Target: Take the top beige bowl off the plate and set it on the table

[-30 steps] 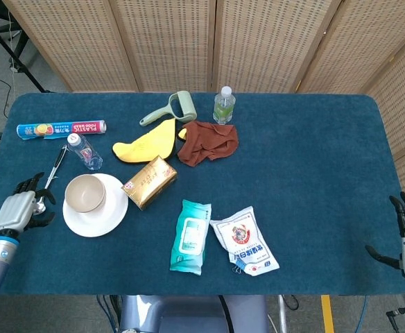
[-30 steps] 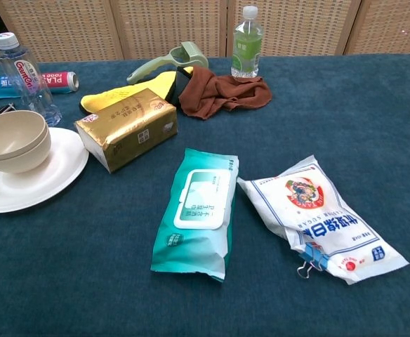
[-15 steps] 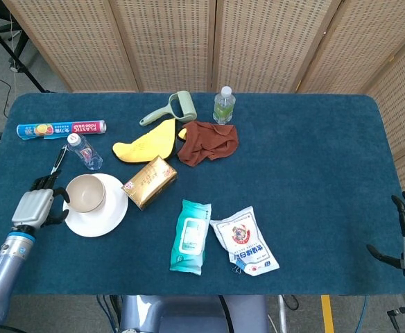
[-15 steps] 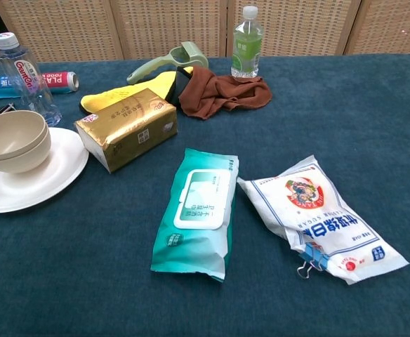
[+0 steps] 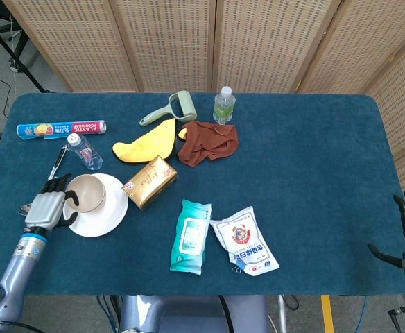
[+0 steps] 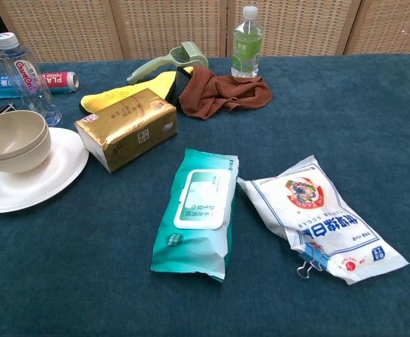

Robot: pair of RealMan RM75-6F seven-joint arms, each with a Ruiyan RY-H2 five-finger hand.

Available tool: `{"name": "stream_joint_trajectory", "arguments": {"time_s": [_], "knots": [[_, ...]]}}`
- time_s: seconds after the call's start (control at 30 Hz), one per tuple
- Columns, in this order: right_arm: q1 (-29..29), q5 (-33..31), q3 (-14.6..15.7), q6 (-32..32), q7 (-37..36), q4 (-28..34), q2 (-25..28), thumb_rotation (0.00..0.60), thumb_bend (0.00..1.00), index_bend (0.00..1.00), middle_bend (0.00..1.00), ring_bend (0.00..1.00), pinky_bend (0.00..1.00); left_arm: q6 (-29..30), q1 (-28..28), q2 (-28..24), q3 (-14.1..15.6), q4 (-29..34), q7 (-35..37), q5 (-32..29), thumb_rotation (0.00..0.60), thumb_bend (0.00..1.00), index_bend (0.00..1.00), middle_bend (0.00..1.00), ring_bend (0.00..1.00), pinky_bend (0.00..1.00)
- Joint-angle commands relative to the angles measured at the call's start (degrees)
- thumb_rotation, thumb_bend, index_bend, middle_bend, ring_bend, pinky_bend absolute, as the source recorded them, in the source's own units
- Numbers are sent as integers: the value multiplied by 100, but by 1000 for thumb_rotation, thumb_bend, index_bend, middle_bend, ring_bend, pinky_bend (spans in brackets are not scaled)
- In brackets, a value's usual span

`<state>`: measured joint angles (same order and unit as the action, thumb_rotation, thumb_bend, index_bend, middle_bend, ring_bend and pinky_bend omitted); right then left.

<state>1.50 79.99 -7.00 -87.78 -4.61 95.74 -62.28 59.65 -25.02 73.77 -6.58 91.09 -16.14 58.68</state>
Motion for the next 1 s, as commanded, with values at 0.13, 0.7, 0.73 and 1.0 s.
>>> {"name": "stream_joint_trajectory", "arguments": {"time_s": [0.13,0.7,0.73,1.0], "knots": [[-3,2,-15,-2,-17,-12,-3,600,0,0,0,0,0,41,-45,118,3,-67,-140,-102,600,354,541,0,0,0],[-11,5,-41,13,-79,-42,8,600,0,0,0,0,0,159,-55,238,-14,-164,-144,-149,600,380,714,0,0,0],[-12,3,-41,16,-78,-41,8,600,0,0,0,0,0,169,-49,229,-12,-161,-126,-130,600,383,719,0,0,0],[-11,-6,-50,31,-74,-43,6,600,0,0,0,0,0,191,-44,206,-20,-164,-61,-82,600,442,778,0,0,0]]}}
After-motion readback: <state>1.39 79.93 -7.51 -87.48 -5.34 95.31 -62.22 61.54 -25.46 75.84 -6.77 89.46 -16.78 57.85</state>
